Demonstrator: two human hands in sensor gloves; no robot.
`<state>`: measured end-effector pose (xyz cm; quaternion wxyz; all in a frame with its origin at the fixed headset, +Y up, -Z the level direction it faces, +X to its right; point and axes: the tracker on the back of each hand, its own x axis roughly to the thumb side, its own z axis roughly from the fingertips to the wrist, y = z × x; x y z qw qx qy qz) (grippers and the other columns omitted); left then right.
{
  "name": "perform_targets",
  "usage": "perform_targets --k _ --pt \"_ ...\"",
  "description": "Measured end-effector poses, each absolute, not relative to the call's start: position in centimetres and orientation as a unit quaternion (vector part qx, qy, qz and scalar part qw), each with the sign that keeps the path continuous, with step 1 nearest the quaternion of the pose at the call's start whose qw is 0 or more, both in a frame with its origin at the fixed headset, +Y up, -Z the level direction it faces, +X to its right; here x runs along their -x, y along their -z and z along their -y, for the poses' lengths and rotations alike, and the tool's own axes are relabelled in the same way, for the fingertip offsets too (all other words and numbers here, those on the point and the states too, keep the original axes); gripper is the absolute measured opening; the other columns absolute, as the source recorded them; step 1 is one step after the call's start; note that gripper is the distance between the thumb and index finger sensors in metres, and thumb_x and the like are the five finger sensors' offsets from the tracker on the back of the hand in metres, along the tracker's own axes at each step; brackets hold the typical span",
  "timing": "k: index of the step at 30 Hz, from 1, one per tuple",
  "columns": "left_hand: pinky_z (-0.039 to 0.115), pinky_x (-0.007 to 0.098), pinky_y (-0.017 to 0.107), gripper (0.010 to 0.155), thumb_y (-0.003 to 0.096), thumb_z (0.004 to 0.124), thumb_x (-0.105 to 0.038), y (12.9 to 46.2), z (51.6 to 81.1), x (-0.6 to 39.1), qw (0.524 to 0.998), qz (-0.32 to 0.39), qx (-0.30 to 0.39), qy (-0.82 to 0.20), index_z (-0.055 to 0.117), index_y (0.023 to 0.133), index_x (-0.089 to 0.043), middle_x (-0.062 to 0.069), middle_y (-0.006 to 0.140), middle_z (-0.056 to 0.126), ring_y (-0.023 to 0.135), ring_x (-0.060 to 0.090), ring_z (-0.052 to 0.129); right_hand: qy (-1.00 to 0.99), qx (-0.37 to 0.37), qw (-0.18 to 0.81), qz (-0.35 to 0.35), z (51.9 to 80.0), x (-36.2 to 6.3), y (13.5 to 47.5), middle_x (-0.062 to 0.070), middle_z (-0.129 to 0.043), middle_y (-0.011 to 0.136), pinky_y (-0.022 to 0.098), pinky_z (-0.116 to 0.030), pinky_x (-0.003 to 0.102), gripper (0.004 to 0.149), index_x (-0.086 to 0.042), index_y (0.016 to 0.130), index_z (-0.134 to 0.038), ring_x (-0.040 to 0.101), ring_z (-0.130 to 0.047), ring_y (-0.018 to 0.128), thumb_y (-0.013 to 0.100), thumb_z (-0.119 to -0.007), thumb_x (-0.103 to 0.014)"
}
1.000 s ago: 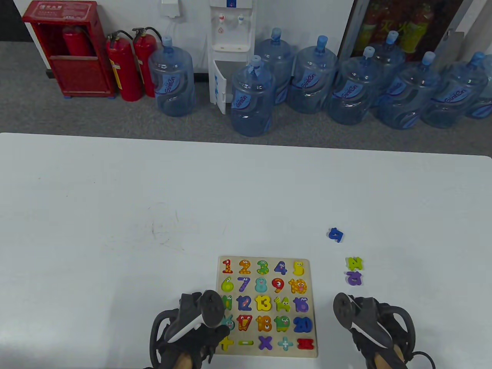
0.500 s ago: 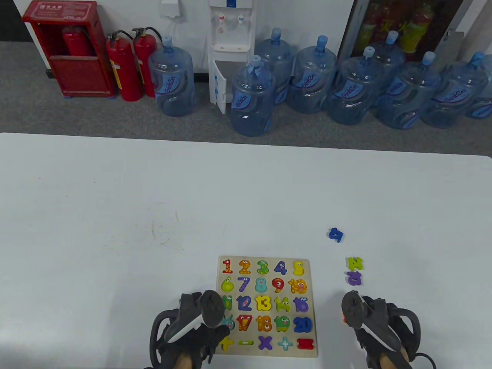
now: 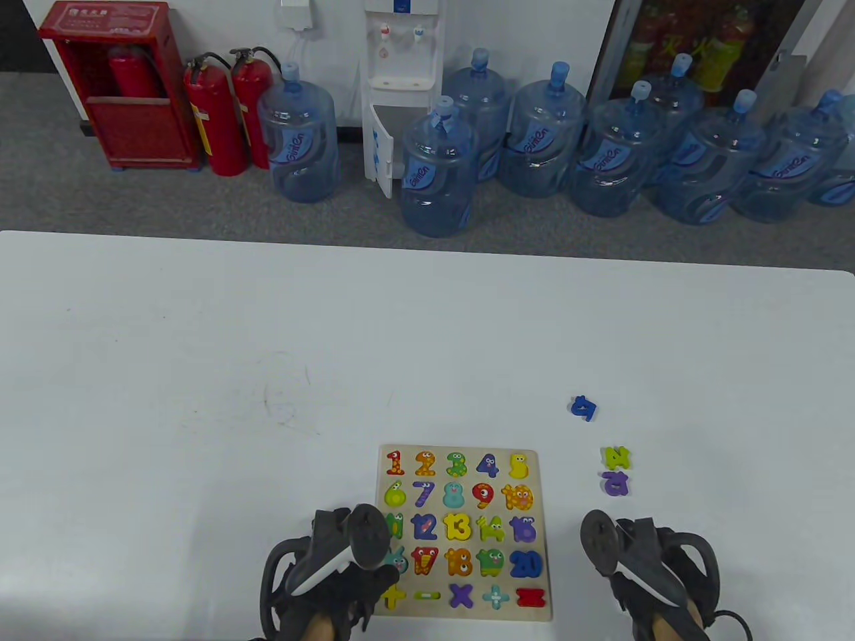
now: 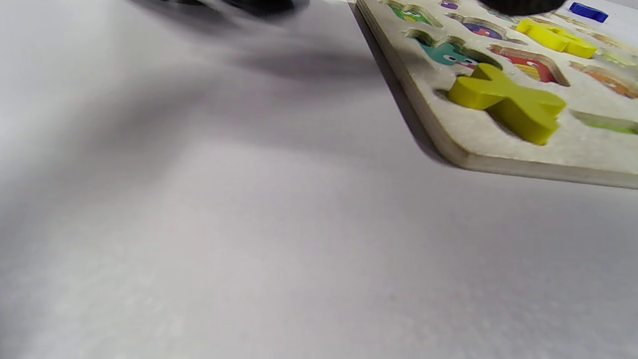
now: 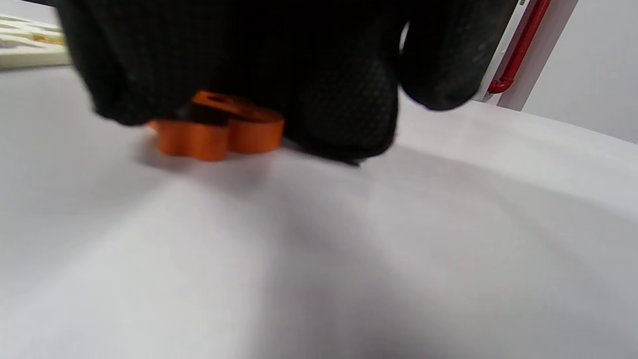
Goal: Hold math block puzzle and insert math blocks into matching slots
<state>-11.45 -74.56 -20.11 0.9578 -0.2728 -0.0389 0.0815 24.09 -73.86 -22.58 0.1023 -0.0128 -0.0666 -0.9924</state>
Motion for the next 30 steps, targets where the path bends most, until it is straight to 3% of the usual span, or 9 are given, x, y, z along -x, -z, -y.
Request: perform_targets --k 7,11,15,18,30 --pt "0.045 0.067 0.073 0.087 0.0383 0.062 -0.057 20.1 74.5 11.4 0.958 0.039 0.274 -0.082 0.023 0.105 -0.018 0.015 0.109 0.025 0.103 0.049 0.029 0.996 -0.009 0.087 0.020 72.8 -24.4 22.4 0.002 -0.093 0.068 0.050 -0.081 0.042 0.063 -0.023 0.076 -0.085 0.017 -0.099 0.047 0.022 -0.068 -0.051" --pt "0.044 0.067 0.073 0.087 0.0384 0.062 -0.057 20.1 74.5 11.4 0.957 0.039 0.274 -0.082 0.023 0.105 -0.018 0.015 0.109 0.025 0.103 0.049 0.029 0.997 0.037 0.068 0.031 72.3 -24.2 21.6 0.000 -0.083 0.084 0.059 -0.076 0.044 0.063 -0.027 0.086 -0.076 0.018 -0.094 0.065 0.024 -0.086 -0.036" --pt "0.044 0.067 0.073 0.087 0.0383 0.062 -0.057 20.1 74.6 11.4 0.957 0.039 0.274 -0.081 0.023 0.105 -0.018 0.015 0.109 0.025 0.103 0.049 0.029 0.989 0.046 0.109 0.086 73.1 -23.6 21.7 0.000 -0.068 0.097 0.064 -0.071 0.045 0.072 -0.032 0.089 -0.070 0.019 -0.086 0.079 0.021 -0.092 -0.027" --pt "0.044 0.067 0.073 0.087 0.0383 0.062 -0.057 20.1 74.6 11.4 0.957 0.039 0.274 -0.081 0.023 0.105 -0.018 0.015 0.109 0.025 0.103 0.049 0.029 0.986 0.040 0.122 0.107 74.0 -23.6 22.1 -0.001 -0.069 0.097 0.064 -0.071 0.045 0.072 -0.033 0.088 -0.070 0.020 -0.085 0.079 0.020 -0.092 -0.027" --pt "0.044 0.067 0.073 0.087 0.0383 0.062 -0.057 20.1 74.6 11.4 0.957 0.039 0.276 -0.080 0.023 0.105 -0.018 0.015 0.109 0.025 0.103 0.049 0.029 0.988 0.033 0.129 0.078 74.2 -23.4 22.2 -0.001 -0.073 0.091 0.064 -0.071 0.044 0.065 -0.030 0.087 -0.071 0.019 -0.086 0.074 0.023 -0.086 -0.032"
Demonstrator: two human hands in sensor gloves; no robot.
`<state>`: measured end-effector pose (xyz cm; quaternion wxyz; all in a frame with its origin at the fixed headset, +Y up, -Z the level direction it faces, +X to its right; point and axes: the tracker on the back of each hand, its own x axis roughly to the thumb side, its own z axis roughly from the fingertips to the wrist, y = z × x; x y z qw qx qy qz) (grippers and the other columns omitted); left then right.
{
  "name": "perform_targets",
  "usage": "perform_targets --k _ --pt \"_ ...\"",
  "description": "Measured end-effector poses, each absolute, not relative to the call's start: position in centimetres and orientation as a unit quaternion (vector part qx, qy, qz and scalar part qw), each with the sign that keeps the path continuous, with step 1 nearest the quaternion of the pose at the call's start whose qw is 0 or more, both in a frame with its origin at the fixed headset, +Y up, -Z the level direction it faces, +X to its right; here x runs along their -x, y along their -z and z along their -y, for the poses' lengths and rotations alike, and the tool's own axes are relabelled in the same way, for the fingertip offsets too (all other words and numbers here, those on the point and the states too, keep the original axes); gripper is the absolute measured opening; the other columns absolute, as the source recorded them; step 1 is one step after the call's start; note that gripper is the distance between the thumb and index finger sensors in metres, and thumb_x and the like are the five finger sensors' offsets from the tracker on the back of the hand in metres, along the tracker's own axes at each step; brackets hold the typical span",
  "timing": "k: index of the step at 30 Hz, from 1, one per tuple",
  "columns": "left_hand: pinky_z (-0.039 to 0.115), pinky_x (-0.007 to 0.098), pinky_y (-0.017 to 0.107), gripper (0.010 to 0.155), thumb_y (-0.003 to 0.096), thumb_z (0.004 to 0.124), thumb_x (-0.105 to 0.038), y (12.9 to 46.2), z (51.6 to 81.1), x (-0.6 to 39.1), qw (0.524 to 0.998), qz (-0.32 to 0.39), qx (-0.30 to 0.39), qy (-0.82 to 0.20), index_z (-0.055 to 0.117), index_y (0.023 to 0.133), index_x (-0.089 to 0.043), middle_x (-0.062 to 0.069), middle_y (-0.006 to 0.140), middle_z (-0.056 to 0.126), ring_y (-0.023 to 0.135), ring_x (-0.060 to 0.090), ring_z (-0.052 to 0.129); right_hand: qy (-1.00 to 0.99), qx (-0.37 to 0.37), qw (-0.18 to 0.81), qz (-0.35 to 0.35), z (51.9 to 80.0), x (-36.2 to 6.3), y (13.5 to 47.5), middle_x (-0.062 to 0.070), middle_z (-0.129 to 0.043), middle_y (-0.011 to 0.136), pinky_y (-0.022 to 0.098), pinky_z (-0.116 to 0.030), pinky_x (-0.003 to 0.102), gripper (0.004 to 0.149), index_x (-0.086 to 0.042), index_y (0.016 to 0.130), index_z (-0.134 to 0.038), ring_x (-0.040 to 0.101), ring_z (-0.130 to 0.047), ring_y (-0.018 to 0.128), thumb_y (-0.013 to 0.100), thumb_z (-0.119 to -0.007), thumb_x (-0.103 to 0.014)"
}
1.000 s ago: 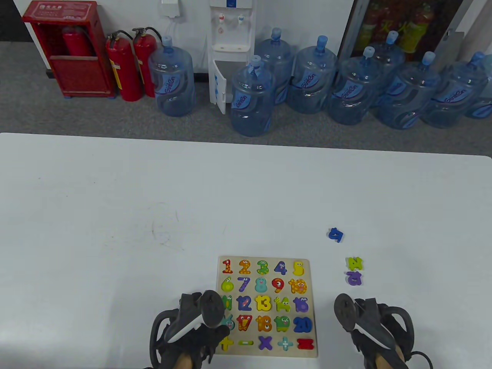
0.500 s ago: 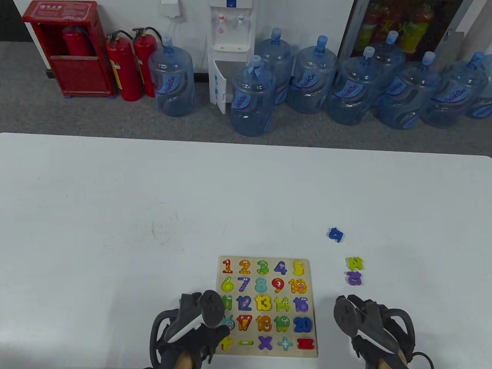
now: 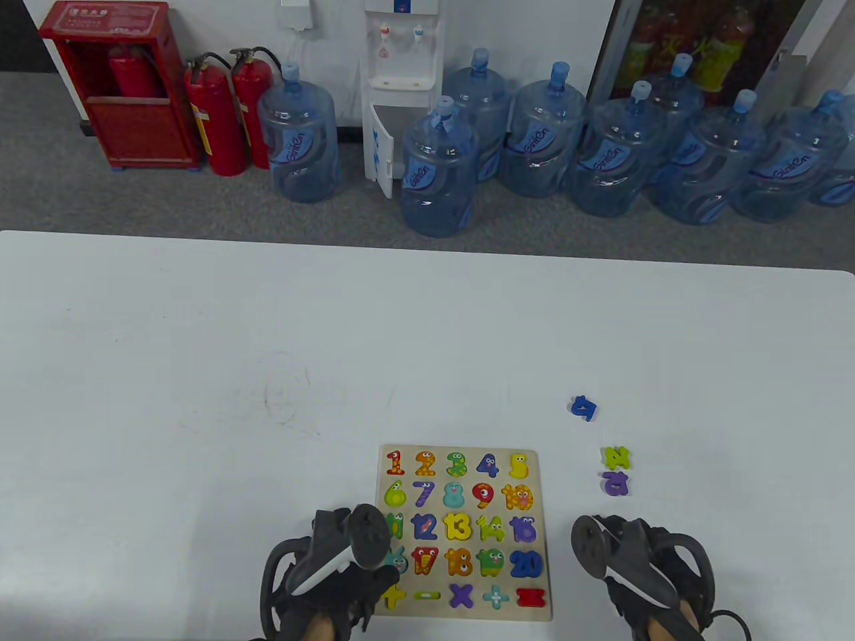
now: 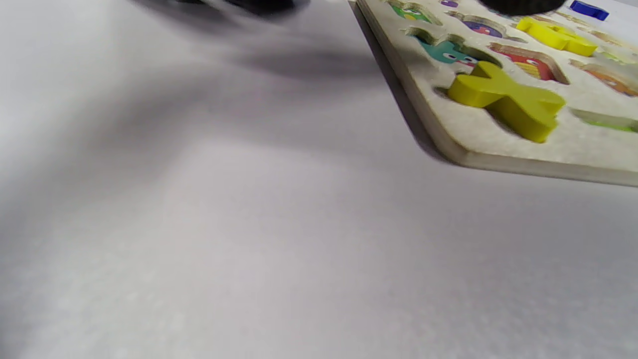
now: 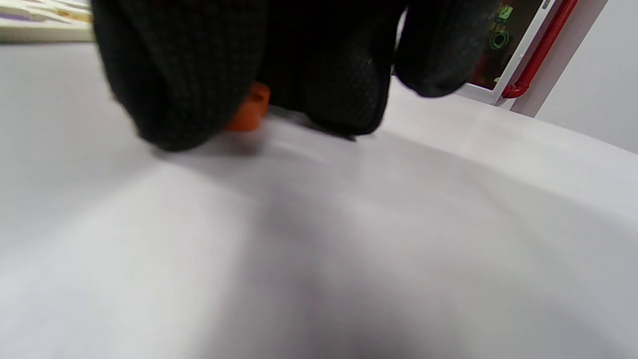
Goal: Hold math block puzzle and insert math blocks into matching slots
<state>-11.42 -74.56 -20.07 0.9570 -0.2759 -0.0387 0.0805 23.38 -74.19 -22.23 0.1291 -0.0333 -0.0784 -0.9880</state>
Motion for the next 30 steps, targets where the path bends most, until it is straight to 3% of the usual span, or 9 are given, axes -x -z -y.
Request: perform_targets --k 6,9,15,21,30 --pt "0.044 0.067 0.073 0.087 0.0383 0.062 -0.057 20.1 74.6 11.4 0.957 0.039 0.276 -0.080 0.023 0.105 -0.018 0.015 0.109 0.025 0.103 0.049 0.029 0.985 0.036 0.148 0.085 74.5 -23.0 22.3 0.002 -0.070 0.093 0.064 -0.070 0.044 0.065 -0.027 0.090 -0.066 0.019 -0.084 0.075 0.026 -0.078 -0.028" --pt "0.044 0.067 0.073 0.087 0.0384 0.062 -0.057 20.1 74.6 11.4 0.957 0.039 0.276 -0.080 0.022 0.105 -0.018 0.015 0.109 0.025 0.103 0.049 0.028 0.990 0.038 0.112 0.082 73.9 -23.4 22.3 0.003 -0.072 0.093 0.063 -0.072 0.044 0.062 -0.026 0.090 -0.068 0.019 -0.086 0.075 0.028 -0.072 -0.027" --pt "0.044 0.067 0.073 0.087 0.0383 0.062 -0.057 20.1 74.6 11.4 0.957 0.039 0.276 -0.080 0.023 0.105 -0.018 0.015 0.109 0.025 0.103 0.049 0.028 0.995 0.032 0.070 0.064 73.2 -24.3 22.2 0.000 -0.077 0.089 0.062 -0.072 0.044 0.053 -0.028 0.080 -0.081 0.019 -0.088 0.073 0.029 -0.068 -0.027" --pt "0.044 0.067 0.073 0.087 0.0383 0.062 -0.057 20.1 74.6 11.4 0.957 0.039 0.276 -0.080 0.022 0.105 -0.018 0.015 0.109 0.025 0.103 0.049 0.028 0.992 0.039 0.042 0.109 73.1 -24.5 22.0 0.003 -0.068 0.095 0.063 -0.070 0.044 0.051 -0.027 0.076 -0.087 0.022 -0.081 0.079 0.028 -0.069 -0.029" --pt "0.044 0.067 0.073 0.087 0.0384 0.062 -0.057 20.1 74.6 11.4 0.957 0.039 0.276 -0.080 0.023 0.105 -0.018 0.015 0.109 0.024 0.103 0.049 0.028 0.994 0.018 0.100 0.048 74.4 -23.5 22.7 0.003 -0.069 0.093 0.064 -0.068 0.045 0.051 -0.027 0.079 -0.079 0.022 -0.080 0.079 0.031 -0.065 -0.030"
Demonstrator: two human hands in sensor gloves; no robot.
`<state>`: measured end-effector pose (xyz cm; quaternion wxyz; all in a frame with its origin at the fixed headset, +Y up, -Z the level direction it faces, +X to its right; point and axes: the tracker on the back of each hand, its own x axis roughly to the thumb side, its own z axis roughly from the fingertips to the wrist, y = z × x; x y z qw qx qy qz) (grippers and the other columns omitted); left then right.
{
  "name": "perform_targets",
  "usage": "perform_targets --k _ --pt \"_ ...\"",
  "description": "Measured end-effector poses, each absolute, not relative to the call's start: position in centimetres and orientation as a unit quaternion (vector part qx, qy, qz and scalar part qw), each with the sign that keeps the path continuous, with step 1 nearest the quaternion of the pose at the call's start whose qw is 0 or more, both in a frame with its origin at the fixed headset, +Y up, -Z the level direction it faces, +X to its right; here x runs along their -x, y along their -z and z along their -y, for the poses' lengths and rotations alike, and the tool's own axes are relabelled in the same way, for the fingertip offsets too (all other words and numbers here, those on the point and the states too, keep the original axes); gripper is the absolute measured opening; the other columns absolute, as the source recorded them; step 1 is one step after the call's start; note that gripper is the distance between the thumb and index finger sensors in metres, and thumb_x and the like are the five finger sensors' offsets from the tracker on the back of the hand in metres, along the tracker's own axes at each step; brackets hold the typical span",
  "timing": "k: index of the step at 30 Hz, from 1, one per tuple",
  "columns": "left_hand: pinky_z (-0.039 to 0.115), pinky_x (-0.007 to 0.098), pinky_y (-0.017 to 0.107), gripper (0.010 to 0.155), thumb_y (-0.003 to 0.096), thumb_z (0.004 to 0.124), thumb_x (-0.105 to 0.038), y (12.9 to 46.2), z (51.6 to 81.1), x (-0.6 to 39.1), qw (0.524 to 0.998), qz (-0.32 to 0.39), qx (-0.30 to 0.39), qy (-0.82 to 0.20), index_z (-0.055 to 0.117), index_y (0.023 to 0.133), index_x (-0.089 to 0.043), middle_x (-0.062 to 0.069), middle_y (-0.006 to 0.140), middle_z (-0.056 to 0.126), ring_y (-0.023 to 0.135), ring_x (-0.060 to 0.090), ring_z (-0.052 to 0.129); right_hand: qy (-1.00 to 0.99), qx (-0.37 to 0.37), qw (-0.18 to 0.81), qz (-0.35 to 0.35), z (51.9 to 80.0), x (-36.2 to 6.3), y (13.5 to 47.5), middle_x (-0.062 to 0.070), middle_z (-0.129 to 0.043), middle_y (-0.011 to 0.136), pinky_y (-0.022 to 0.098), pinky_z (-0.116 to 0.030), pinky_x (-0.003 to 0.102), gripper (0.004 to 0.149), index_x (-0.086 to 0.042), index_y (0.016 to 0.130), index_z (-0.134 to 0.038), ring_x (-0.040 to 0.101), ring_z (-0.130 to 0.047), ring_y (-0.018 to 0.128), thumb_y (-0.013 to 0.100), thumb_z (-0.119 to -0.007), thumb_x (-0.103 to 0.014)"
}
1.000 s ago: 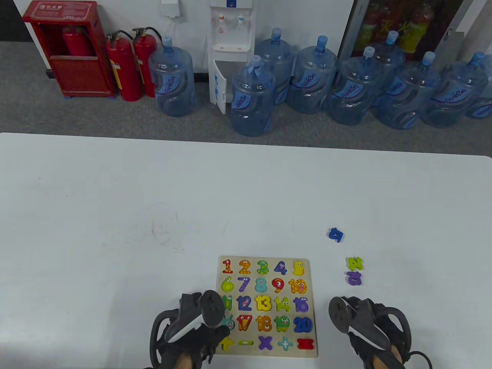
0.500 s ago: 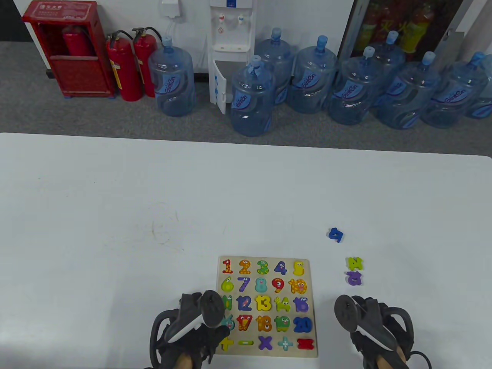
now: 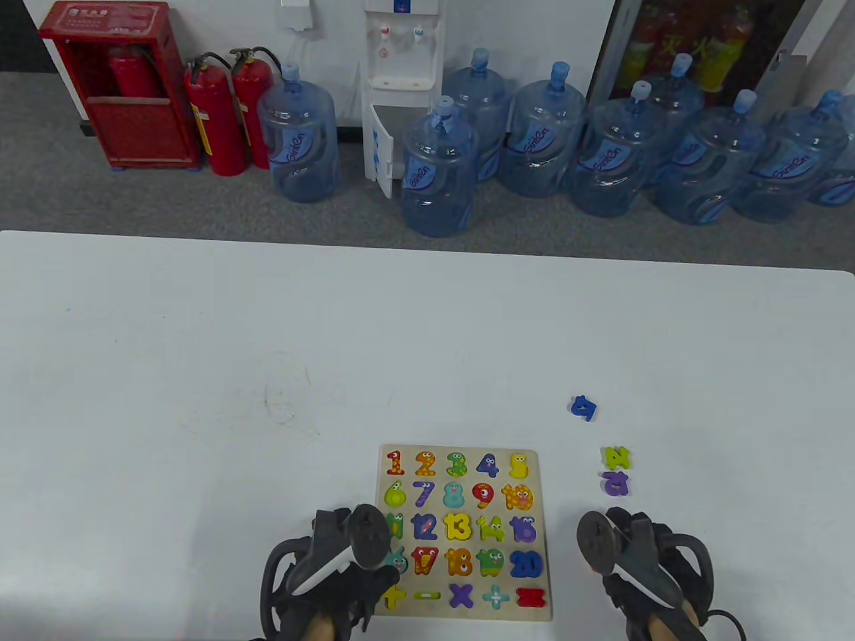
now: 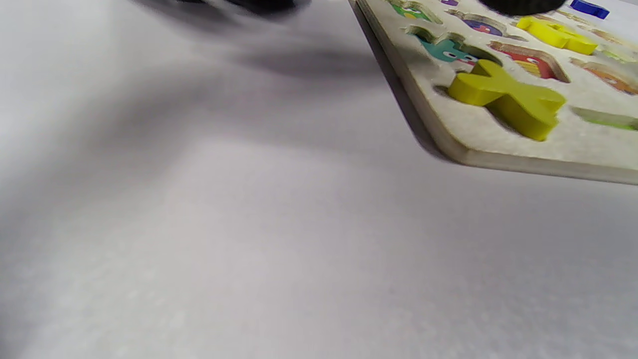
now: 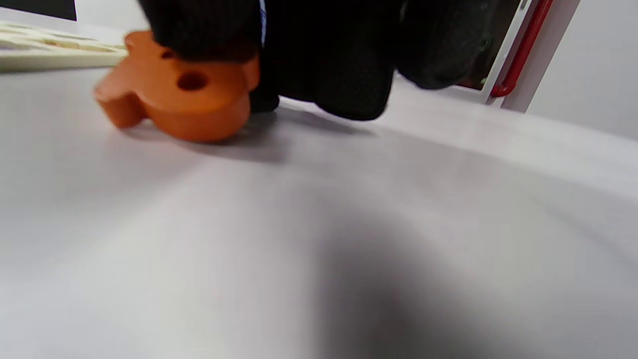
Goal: Hold math block puzzle and insert math blocks into matching slots
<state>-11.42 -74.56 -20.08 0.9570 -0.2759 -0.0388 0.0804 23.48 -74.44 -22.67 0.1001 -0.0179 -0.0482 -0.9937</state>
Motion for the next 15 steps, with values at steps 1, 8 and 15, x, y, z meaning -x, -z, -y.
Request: perform_targets --k 1,8,15 --pt "0.044 0.067 0.073 0.087 0.0383 0.062 -0.057 20.1 74.6 11.4 0.957 0.039 0.276 -0.080 0.022 0.105 -0.018 0.015 0.109 0.024 0.103 0.049 0.028 0.993 0.018 0.108 0.041 74.5 -23.3 22.7 0.003 -0.069 0.093 0.064 -0.069 0.045 0.051 -0.027 0.079 -0.079 0.022 -0.081 0.078 0.031 -0.065 -0.030" --pt "0.044 0.067 0.073 0.087 0.0383 0.062 -0.057 20.1 74.6 11.4 0.957 0.039 0.276 -0.080 0.023 0.105 -0.018 0.015 0.109 0.024 0.103 0.049 0.028 0.992 0.017 0.120 0.021 74.4 -23.0 22.7 0.002 -0.072 0.092 0.063 -0.070 0.044 0.051 -0.028 0.080 -0.079 0.021 -0.083 0.077 0.031 -0.065 -0.030" --pt "0.044 0.067 0.073 0.087 0.0383 0.062 -0.057 20.1 74.6 11.4 0.957 0.039 0.277 -0.080 0.022 0.105 -0.018 0.015 0.109 0.024 0.103 0.049 0.028 0.992 0.083 0.084 0.032 73.3 -22.4 21.5 0.002 -0.073 0.093 0.063 -0.072 0.045 0.063 -0.028 0.087 -0.075 0.020 -0.086 0.078 0.024 -0.084 -0.032"
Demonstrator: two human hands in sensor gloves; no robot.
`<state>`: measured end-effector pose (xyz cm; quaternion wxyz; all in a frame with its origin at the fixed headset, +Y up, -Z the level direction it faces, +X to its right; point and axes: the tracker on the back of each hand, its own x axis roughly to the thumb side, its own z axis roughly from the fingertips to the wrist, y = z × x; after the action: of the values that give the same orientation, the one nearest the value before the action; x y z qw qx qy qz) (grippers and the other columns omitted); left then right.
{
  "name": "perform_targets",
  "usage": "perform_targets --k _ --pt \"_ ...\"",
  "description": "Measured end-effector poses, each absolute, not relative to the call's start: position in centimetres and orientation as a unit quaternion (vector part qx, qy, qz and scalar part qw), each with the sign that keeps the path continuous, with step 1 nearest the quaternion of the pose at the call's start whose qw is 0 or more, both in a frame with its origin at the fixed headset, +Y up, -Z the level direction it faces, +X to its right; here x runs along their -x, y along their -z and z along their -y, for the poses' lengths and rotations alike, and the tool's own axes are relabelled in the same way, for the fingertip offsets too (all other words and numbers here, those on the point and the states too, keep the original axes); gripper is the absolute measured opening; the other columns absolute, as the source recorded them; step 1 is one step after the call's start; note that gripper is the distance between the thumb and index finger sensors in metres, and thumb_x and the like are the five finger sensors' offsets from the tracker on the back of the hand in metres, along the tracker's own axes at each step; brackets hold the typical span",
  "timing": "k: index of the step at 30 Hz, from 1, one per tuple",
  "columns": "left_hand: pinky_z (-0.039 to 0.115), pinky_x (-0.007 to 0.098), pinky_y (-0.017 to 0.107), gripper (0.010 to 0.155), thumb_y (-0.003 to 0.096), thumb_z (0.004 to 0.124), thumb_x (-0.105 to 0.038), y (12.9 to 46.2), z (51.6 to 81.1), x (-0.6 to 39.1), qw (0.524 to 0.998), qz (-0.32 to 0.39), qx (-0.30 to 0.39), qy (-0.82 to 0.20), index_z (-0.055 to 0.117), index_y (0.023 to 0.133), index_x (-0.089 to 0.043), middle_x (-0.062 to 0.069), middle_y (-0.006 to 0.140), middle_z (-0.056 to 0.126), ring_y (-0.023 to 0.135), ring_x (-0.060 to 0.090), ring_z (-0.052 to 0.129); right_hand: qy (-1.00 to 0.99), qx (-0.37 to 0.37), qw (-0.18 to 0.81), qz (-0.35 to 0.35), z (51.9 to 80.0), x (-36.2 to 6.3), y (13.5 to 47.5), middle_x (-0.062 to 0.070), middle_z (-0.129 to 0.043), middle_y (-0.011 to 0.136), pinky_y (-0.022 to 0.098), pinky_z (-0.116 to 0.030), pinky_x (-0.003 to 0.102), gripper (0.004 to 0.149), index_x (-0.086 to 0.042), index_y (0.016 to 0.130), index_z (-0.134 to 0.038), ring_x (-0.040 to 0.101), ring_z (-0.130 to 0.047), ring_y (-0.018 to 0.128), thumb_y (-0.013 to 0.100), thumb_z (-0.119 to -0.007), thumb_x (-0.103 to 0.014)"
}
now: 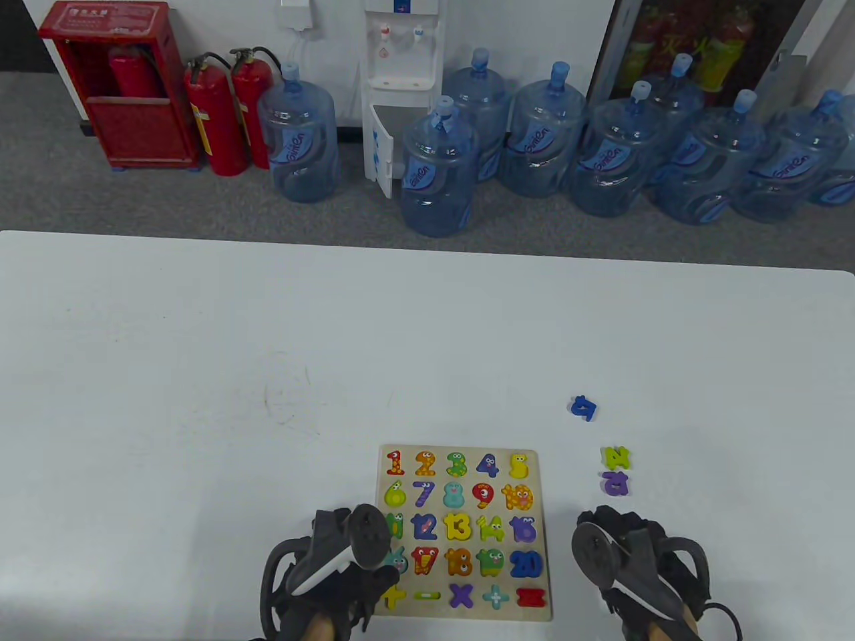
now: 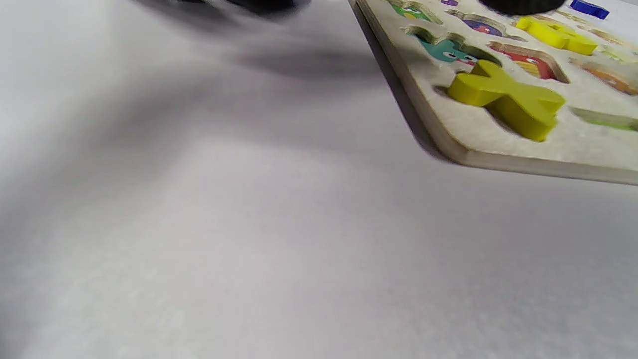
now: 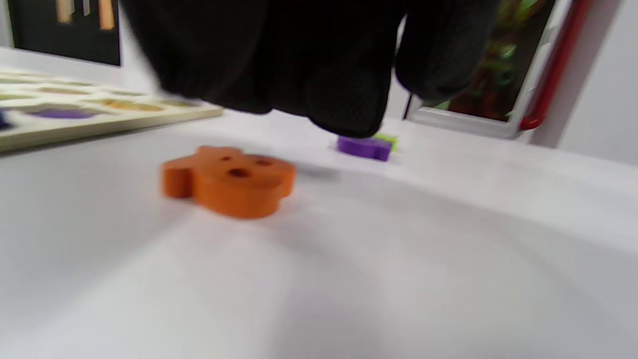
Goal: Hold math block puzzle and insert math blocks into matching slots
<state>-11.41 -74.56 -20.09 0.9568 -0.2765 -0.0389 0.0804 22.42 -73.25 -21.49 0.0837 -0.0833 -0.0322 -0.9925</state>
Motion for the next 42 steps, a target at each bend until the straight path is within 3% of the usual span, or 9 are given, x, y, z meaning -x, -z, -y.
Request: perform_targets --k 3,5,14,21,29,42 --pt "0.044 0.067 0.073 0.087 0.0383 0.062 -0.057 20.1 74.6 11.4 0.957 0.039 0.277 -0.080 0.023 0.105 -0.018 0.015 0.109 0.024 0.103 0.049 0.028 0.987 0.074 0.134 0.057 74.1 -22.0 21.8 0.001 -0.070 0.096 0.064 -0.071 0.045 0.073 -0.029 0.090 -0.069 0.021 -0.084 0.081 0.020 -0.090 -0.032" --pt "0.044 0.067 0.073 0.087 0.0384 0.062 -0.057 20.1 74.6 11.4 0.957 0.039 0.277 -0.080 0.023 0.105 -0.018 0.015 0.109 0.025 0.103 0.049 0.028 0.984 0.066 0.148 0.073 74.8 -21.9 22.0 0.000 -0.072 0.094 0.064 -0.072 0.045 0.070 -0.030 0.089 -0.069 0.021 -0.084 0.080 0.021 -0.086 -0.031" --pt "0.044 0.067 0.073 0.087 0.0384 0.062 -0.057 20.1 74.6 11.4 0.957 0.039 0.277 -0.081 0.023 0.105 -0.018 0.015 0.109 0.024 0.103 0.049 0.028 0.985 0.074 0.146 0.046 74.8 -21.5 21.9 0.000 -0.078 0.089 0.063 -0.073 0.044 0.066 -0.028 0.087 -0.074 0.018 -0.089 0.073 0.022 -0.087 -0.029" --pt "0.044 0.067 0.073 0.087 0.0383 0.062 -0.057 20.1 74.6 11.4 0.957 0.037 0.277 -0.080 0.022 0.105 -0.018 0.015 0.109 0.024 0.103 0.049 0.028 0.989 0.105 0.098 0.017 73.3 -20.0 21.4 0.000 -0.079 0.089 0.063 -0.072 0.044 0.066 -0.028 0.087 -0.074 0.018 -0.089 0.073 0.023 -0.087 -0.030" --pt "0.043 0.066 0.073 0.086 0.0384 0.062 -0.057 20.1 74.6 11.5 0.957 0.034 0.277 -0.082 0.023 0.105 -0.019 0.014 0.109 0.024 0.103 0.047 0.027 0.982 0.157 0.107 0.002 72.4 -15.6 21.5 0.000 -0.079 0.089 0.063 -0.073 0.044 0.064 -0.027 0.087 -0.074 0.018 -0.090 0.073 0.024 -0.087 -0.030" --pt "0.039 0.065 0.074 0.086 0.0381 0.062 -0.056 19.8 74.7 11.5 0.957 0.029 0.279 -0.080 0.022 0.105 -0.020 0.013 0.109 0.021 0.103 0.046 0.024 0.962 0.253 0.087 0.052 72.7 -6.6 21.1 0.002 -0.080 0.088 0.063 -0.072 0.045 0.064 -0.025 0.087 -0.075 0.020 -0.090 0.071 0.025 -0.086 -0.032"
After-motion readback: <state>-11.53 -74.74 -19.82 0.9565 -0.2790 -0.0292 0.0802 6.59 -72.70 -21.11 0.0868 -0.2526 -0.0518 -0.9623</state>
